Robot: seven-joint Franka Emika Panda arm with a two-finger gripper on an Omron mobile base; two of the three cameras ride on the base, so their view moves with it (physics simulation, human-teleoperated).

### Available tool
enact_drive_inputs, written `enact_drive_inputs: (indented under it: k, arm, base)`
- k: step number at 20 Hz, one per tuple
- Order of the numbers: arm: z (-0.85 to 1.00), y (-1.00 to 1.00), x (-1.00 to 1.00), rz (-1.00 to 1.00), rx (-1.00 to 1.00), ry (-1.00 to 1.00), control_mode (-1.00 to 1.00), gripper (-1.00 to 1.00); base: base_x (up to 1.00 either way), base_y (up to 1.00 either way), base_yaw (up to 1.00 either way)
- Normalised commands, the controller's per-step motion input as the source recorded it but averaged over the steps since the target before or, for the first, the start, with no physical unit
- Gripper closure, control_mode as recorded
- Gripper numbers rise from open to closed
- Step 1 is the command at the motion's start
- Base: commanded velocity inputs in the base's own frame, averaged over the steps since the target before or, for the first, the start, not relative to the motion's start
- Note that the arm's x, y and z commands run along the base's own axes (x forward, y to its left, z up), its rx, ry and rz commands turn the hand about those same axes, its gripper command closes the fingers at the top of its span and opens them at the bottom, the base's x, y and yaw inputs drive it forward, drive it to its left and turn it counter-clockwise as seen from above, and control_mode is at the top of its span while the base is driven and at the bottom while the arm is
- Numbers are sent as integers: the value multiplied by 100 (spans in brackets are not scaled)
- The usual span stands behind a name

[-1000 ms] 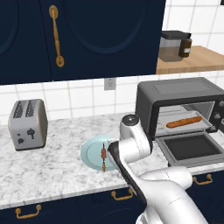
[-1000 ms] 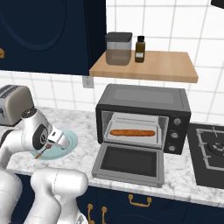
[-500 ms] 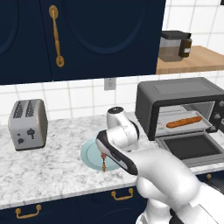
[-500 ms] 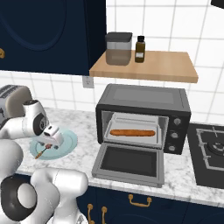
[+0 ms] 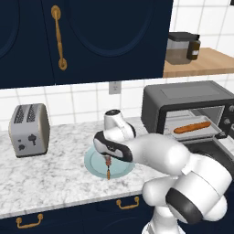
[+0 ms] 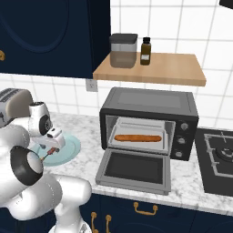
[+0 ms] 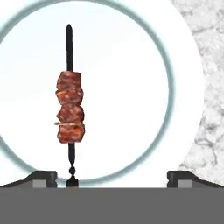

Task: Pick up the kebab skewer and baguette bread, and place them inside the toaster oven. Close the toaster oven door and start by setting the timer.

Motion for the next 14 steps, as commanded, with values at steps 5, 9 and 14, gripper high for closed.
enact_drive_inputs:
  k: [5,9,14]
  arm:
    - [-45,30,23,0,4,0,-100,-100]
    - [-24,3,27,0,6,0,-100,-100]
    - [-26,9,34,0,1,0,-100,-100]
  base:
    - [0,0,0]
    - [0,0,0]
    - [0,0,0]
